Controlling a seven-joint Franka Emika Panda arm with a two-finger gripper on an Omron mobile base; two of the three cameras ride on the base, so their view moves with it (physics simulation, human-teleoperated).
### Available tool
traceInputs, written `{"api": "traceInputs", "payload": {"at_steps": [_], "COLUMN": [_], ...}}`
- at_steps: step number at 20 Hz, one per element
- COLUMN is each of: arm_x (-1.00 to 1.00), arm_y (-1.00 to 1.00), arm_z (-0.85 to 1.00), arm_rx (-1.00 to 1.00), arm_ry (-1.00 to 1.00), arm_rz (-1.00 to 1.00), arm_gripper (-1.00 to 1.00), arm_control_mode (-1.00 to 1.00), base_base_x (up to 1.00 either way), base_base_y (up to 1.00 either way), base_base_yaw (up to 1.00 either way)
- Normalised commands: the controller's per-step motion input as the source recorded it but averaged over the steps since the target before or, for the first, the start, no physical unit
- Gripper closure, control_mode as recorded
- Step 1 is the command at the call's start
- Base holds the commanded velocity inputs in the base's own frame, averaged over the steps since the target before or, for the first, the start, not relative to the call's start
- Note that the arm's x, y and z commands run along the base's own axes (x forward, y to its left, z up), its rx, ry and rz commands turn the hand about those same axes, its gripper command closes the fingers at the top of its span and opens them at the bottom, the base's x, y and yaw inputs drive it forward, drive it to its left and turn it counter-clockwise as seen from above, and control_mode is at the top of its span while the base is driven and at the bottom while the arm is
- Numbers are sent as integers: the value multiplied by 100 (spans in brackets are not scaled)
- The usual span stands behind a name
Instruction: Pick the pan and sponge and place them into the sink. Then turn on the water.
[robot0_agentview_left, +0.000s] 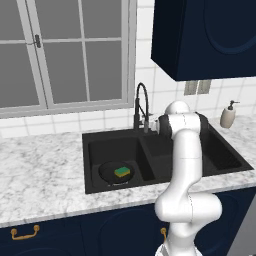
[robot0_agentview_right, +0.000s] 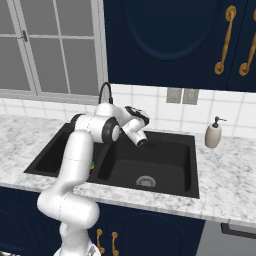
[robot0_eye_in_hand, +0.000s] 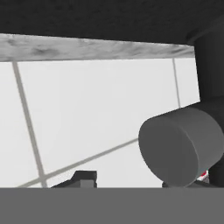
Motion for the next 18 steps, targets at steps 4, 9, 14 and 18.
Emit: {"api": "traceInputs", "payload": {"at_steps": [4, 9, 14, 18], "arm_x": [8, 9, 17, 10], "arm_y": [-30, -62, -96, -100], "arm_z": [-7, -6, -1, 0], "arm_rx": [4, 5, 22, 46], "arm_ry": [-2, 0, 3, 7], "arm_rz": [-19, -35, -17, 2], "arm_gripper": [100, 100, 100, 100], "arm_control_mode": [-100, -100, -100, -100], "base_base_x": [0, 0, 0, 0], "base_base_y": [0, 0, 0, 0], "base_base_yaw": [0, 0, 0, 0]}}
